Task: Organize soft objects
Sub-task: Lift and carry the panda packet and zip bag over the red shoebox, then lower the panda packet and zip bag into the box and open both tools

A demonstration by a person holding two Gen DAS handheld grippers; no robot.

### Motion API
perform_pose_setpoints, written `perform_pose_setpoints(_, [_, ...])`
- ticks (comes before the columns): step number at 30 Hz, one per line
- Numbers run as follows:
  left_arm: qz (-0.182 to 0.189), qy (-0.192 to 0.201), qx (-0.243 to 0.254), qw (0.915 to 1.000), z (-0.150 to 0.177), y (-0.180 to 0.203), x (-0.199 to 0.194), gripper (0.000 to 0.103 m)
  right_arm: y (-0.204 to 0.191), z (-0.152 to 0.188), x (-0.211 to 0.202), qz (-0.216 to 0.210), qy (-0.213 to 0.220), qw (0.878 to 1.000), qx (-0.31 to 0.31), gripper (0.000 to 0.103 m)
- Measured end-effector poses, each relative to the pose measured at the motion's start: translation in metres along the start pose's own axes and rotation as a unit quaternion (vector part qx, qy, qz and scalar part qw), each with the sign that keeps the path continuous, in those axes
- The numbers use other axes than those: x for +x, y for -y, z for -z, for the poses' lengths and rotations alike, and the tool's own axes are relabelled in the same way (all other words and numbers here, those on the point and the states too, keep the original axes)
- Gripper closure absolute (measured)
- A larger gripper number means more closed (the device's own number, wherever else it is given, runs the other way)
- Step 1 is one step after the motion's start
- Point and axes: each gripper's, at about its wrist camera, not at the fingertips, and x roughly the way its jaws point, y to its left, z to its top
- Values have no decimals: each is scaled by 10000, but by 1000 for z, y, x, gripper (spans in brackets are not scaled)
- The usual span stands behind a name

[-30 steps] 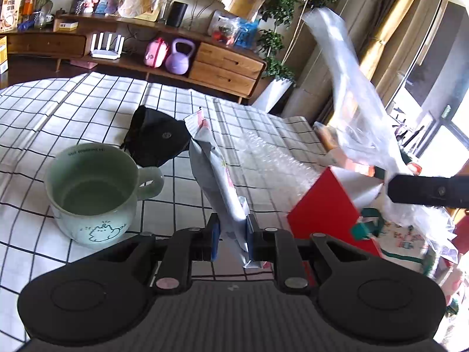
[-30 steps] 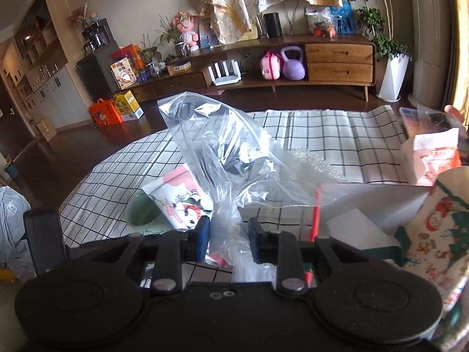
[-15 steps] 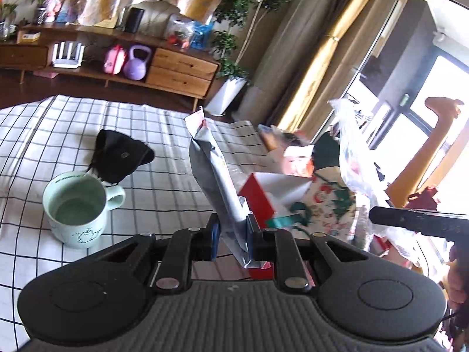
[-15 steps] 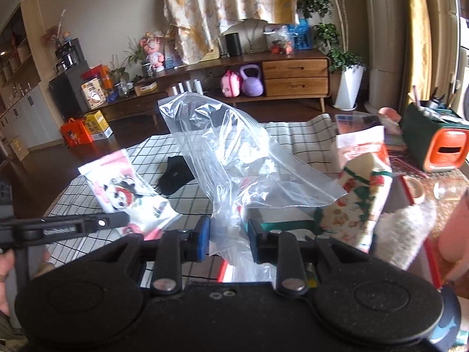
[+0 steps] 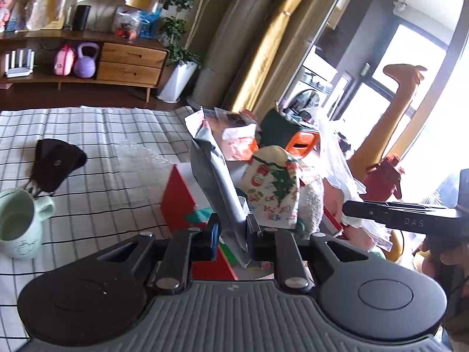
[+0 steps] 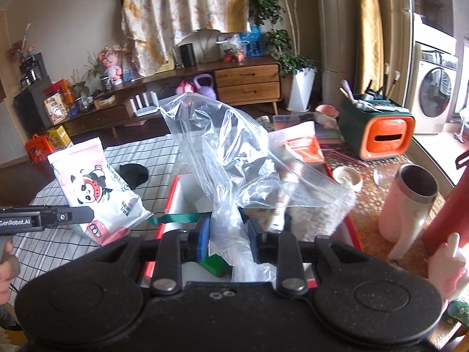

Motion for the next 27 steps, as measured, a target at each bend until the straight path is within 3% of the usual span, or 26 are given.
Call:
perform_pose_setpoints(15, [149,-914,735,9930,1,48,79,85,48,11,34,532,-255,9981,159,76])
perform_pose_setpoints(27, [-211,-1274,825,9882,1,44,129,85,51,12,92,648,-610,9957,253,77])
